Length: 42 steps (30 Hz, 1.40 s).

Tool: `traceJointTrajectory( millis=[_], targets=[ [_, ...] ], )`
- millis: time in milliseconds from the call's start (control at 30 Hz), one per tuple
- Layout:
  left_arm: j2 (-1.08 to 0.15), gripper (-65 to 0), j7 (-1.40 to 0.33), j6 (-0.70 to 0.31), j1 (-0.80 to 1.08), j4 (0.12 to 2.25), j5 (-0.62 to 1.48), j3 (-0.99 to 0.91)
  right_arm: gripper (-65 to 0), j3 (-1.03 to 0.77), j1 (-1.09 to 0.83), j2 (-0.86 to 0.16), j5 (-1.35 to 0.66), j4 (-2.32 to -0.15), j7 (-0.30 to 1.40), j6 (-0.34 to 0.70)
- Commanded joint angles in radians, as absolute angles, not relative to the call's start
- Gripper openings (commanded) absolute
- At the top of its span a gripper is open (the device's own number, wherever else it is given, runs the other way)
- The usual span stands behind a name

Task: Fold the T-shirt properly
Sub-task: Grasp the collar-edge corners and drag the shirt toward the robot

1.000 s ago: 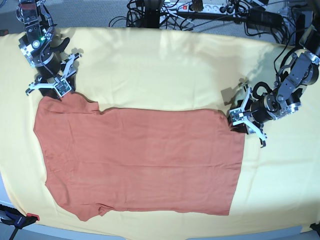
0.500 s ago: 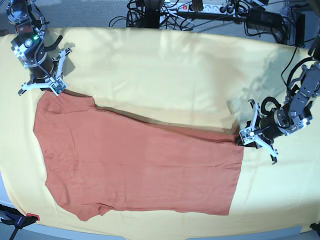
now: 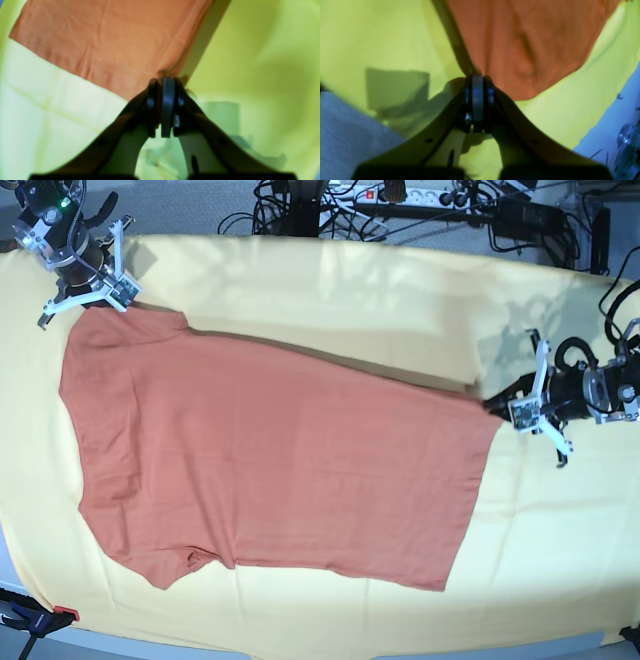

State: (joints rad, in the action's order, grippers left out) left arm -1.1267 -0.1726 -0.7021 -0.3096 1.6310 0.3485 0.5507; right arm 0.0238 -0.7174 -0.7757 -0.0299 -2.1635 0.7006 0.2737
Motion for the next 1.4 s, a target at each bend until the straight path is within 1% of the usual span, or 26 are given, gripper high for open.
traceJointTrajectory(
  millis=[0,167,267,400,633,767,900,1033,1200,1300,1367],
  targets=[
    [-1.168,-65.0,-0.183,-0.698,-0.308,1.667,0.383,0.538,-65.0,0.013,-0.733,-0.799,-0.021,-2.197,0.695,0.265],
    [-1.248,-65.0,-0.426,-0.698,-0.208,1.818,0.532,0.538,-65.0,0.012,-0.811,-0.801,-0.018,-2.252,0.725,0.266],
    [-1.287,-65.0,-0.538,-0.698,-0.16,1.896,0.591,0.538,-65.0,0.012,-0.857,-0.801,-0.017,-2.271,0.733,0.265],
    [-1.326,-65.0,-0.579,-0.698,-0.126,1.963,0.593,0.538,-65.0,0.012,-0.921,-0.801,0.028,-2.283,0.756,0.255],
    [-1.353,-65.0,-0.6,-0.698,-0.105,1.987,0.67,0.538,-65.0,0.012,-1.039,-0.801,0.061,-2.321,0.772,0.224],
    [-1.352,-65.0,-0.71,-0.698,-0.102,1.993,0.778,0.538,-65.0,0.012,-1.072,-0.8,0.102,-2.335,0.772,0.224],
    [-1.352,-65.0,-0.796,-0.698,-0.1,1.993,0.872,0.538,-65.0,0.012,-1.069,-0.801,0.146,-2.335,0.758,0.178],
    [-1.353,-65.0,-0.94,-0.698,-0.1,2.018,0.96,0.538,-65.0,0.012,-1.066,-0.801,0.204,-2.335,0.727,0.158],
    [-1.352,-65.0,-0.965,-0.698,-0.1,2.036,0.968,0.538,-65.0,0.012,-1.063,-0.801,0.209,-2.335,0.634,0.152],
    [-1.352,-65.0,-0.933,-0.698,-0.101,2.035,0.903,0.538,-65.0,0.012,-1.045,-0.801,0.218,-2.335,0.627,0.148],
    [-1.351,-65.0,-0.882,-0.698,-0.101,2.035,0.841,0.538,-65.0,0.012,-1.012,-0.801,0.218,-2.335,0.636,0.145]
  ],
)
